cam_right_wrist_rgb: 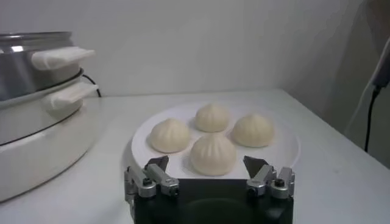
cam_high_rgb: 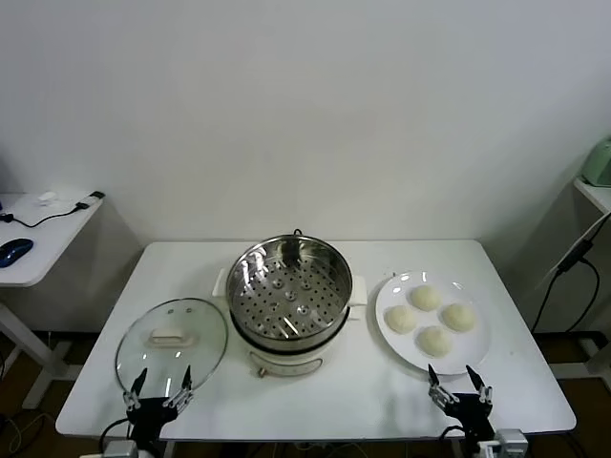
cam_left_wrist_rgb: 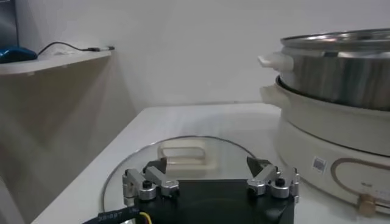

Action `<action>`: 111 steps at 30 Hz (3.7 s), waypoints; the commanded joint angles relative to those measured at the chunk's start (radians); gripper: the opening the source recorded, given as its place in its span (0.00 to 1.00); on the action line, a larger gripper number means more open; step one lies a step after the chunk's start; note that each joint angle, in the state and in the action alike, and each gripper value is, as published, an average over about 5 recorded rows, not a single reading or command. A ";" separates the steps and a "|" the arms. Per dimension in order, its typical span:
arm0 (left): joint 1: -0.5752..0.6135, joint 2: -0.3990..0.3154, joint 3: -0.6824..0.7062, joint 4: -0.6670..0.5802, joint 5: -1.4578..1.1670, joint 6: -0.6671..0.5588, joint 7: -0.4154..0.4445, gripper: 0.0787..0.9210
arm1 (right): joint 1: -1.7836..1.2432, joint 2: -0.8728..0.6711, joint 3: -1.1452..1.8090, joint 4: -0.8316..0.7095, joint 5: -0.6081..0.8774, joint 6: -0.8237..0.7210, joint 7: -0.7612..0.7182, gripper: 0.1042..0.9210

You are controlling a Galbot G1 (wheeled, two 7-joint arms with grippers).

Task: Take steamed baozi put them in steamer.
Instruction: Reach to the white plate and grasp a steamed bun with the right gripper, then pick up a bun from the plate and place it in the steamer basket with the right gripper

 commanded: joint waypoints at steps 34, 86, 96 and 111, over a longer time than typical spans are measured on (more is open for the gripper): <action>-0.026 0.015 0.014 0.064 -0.006 -0.033 0.001 0.88 | 2.136 -0.441 -2.010 -0.997 -0.191 0.188 -1.294 0.88; 0.001 -0.005 0.042 0.071 0.042 -0.048 -0.007 0.88 | 1.839 -0.242 -1.714 -1.159 -0.165 0.090 -1.139 0.69; 0.010 -0.002 0.055 0.043 0.051 -0.049 -0.007 0.88 | 2.394 -0.266 -2.063 -0.774 0.039 0.213 -1.176 0.67; 0.036 0.002 0.069 0.016 0.067 -0.051 -0.005 0.88 | 2.454 0.115 -2.132 -0.507 -0.088 0.547 -1.179 0.67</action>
